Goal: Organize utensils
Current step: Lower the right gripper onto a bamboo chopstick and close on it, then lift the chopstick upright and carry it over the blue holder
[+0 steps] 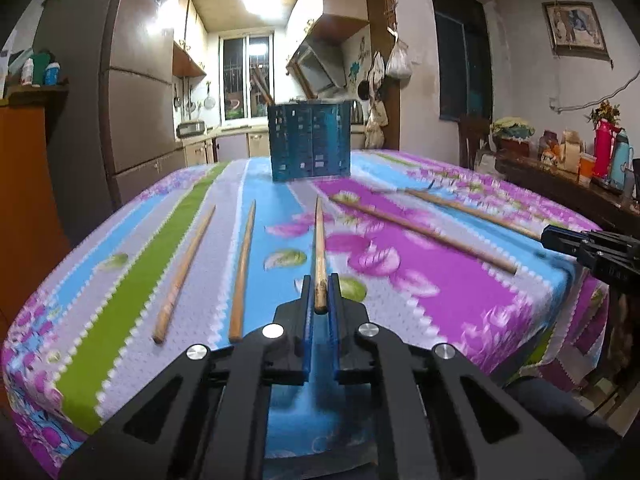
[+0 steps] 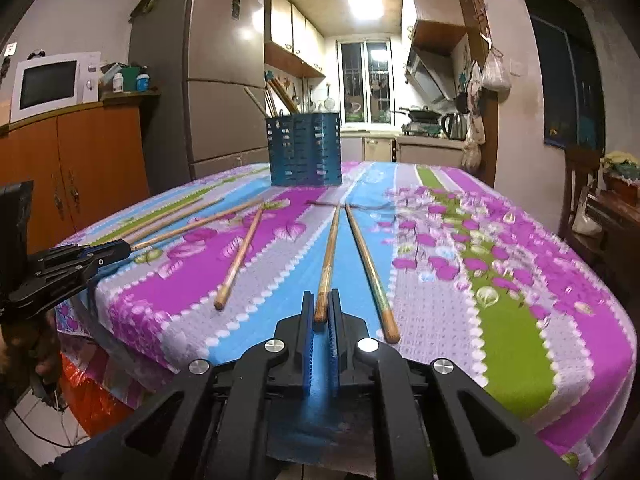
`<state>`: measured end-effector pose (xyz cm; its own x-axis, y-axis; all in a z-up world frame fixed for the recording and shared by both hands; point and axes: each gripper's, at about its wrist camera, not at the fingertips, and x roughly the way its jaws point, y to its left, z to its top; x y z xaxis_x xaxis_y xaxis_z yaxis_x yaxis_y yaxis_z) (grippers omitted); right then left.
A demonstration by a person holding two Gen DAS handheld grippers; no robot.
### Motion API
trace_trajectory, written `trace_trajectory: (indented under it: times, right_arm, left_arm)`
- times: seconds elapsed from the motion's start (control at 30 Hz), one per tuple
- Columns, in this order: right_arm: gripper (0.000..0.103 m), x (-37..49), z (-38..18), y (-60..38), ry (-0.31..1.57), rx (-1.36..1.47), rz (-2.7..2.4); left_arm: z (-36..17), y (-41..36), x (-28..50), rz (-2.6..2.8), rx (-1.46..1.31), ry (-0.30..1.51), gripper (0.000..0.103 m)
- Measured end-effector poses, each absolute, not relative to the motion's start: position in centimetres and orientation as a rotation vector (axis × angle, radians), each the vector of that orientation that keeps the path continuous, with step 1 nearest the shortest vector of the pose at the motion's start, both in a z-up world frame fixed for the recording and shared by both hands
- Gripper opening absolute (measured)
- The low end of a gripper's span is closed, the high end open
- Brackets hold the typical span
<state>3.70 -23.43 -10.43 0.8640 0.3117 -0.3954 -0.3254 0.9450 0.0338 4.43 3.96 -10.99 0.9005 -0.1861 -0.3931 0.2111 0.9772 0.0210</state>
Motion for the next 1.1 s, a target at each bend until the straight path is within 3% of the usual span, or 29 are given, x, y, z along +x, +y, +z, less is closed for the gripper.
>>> trace_trajectory:
  times: [0.5,1.1]
  right_arm:
    - [0.008,4.4,2.6,-23.3,0.172,-0.117,0.402]
    - [0.007,15.1,11.7,-21.7,0.209,-0.050,0.496]
  left_arm:
    - [1.7,3.2,6.7,-0.257,0.100,0.147,0.005]
    - [8.3,3.1,13.7,-0.292,0.080,0.186,0.005]
